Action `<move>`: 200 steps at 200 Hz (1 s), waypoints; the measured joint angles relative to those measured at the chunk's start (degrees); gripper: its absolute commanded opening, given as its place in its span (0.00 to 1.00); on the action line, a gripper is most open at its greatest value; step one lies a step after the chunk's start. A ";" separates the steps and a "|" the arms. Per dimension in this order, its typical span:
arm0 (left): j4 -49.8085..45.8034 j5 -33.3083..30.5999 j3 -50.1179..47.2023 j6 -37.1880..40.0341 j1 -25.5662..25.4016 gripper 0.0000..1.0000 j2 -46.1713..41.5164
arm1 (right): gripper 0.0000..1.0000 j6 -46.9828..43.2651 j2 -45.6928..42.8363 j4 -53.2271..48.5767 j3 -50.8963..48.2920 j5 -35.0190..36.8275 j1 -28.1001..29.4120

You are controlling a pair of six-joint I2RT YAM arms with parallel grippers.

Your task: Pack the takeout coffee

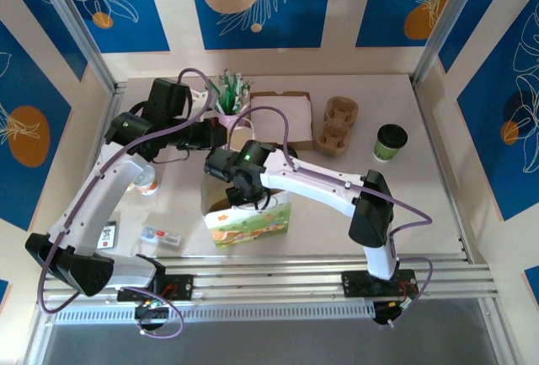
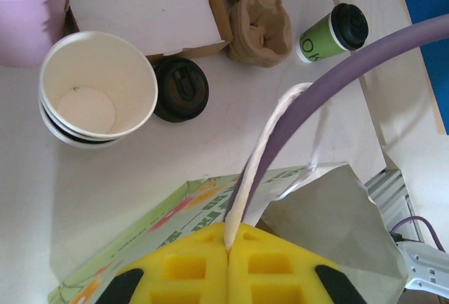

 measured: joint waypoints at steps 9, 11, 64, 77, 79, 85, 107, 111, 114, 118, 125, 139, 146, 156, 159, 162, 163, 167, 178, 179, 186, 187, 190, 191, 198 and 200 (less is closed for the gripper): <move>0.31 -0.15 0.20 0.33 -0.22 0.00 0.00 | 0.42 -0.37 0.31 -0.94 0.90 -0.28 0.00; 0.37 -0.17 0.24 0.42 -0.28 0.00 0.00 | 0.42 -0.37 0.39 -1.14 1.14 -0.35 0.00; 1.40 -1.46 1.60 2.10 -0.52 0.00 0.17 | 0.42 -2.38 1.90 -5.44 5.64 -1.75 -0.46; 1.64 -1.70 1.86 2.40 -0.63 0.00 0.17 | 0.42 -2.84 2.25 -6.82 6.95 -1.99 -0.50; 1.66 -1.70 1.90 2.43 -0.63 0.00 0.17 | 0.42 -2.95 2.34 -7.08 7.21 -1.99 -0.55; 1.86 -1.68 1.99 2.47 -0.63 0.00 0.17 | 0.42 -3.10 2.49 -7.67 7.82 -1.97 -0.55; 2.54 -1.66 2.10 2.51 -0.81 0.00 0.15 | 0.42 -3.58 2.58 -9.09 8.52 -2.01 -0.72; 2.54 -1.66 2.10 2.51 -0.83 0.00 0.15 | 0.42 -3.65 2.58 -9.25 8.55 -2.05 -0.76; 2.54 -1.66 2.10 2.54 -0.85 0.00 0.15 | 0.42 -3.76 2.58 -9.33 8.55 -2.14 -0.76; 2.54 -1.68 2.10 2.56 -0.90 0.00 0.15 | 0.42 -3.78 2.58 -9.42 8.55 -2.23 -0.76; 2.54 -1.68 2.10 2.67 -0.94 0.00 0.15 | 0.42 -3.80 2.58 -9.55 8.55 -2.34 -0.76; 2.54 -1.73 2.08 2.73 -1.09 0.00 0.15 | 0.42 -4.09 2.58 -9.86 8.55 -2.64 -0.76; 2.56 -1.86 2.03 2.82 -1.22 0.00 0.15 | 0.42 -4.22 2.58 -10.03 8.55 -2.69 -0.76; 2.78 -1.90 1.81 3.17 -1.38 0.00 0.11 | 0.42 -4.31 2.58 -10.47 8.55 -2.89 -0.79; 2.86 -1.92 1.73 3.26 -1.40 0.00 0.09 | 0.42 -4.39 2.58 -10.64 8.55 -2.91 -0.79; 2.95 -1.90 1.64 3.39 -1.44 0.00 0.04 | 0.42 -4.44 2.56 -10.84 8.55 -2.97 -0.81; 3.02 -1.92 1.60 3.43 -1.46 0.00 0.02 | 0.42 -4.44 2.58 -10.86 8.55 -2.99 -0.81; 3.26 -1.92 1.42 3.61 -1.53 0.00 -0.04 | 0.42 -4.48 2.58 -11.06 8.55 -3.04 -0.85; 3.89 -2.10 1.01 3.93 -1.70 0.00 -0.28 | 0.42 -4.66 2.58 -11.54 8.55 -3.08 -0.94; 3.96 -2.08 0.98 3.96 -1.70 0.00 -0.31 | 0.42 -4.66 2.58 -11.56 8.55 -3.08 -0.94; 4.33 -2.32 0.70 4.20 -1.90 0.00 -0.52 | 0.42 -4.66 2.58 -11.87 8.55 -3.08 -0.98; 4.39 -2.34 0.68 4.22 -1.95 0.00 -0.55 | 0.42 -4.66 2.58 -11.89 8.55 -3.08 -0.98; 4.55 -2.49 0.55 4.33 -2.03 0.00 -0.63 | 0.42 -4.66 2.58 -12.00 8.55 -3.08 -0.98; 4.66 -2.54 0.50 4.39 -2.05 0.00 -0.68 | 0.42 -4.68 2.56 -12.04 8.55 -3.08 -0.98; 4.90 -2.84 0.31 4.85 -2.27 0.00 -0.90 | 0.42 -4.70 2.56 -12.33 8.55 -3.08 -0.98; 5.03 -2.97 0.22 4.96 -2.36 0.00 -0.96 | 0.42 -4.70 2.56 -12.39 8.55 -3.08 -0.98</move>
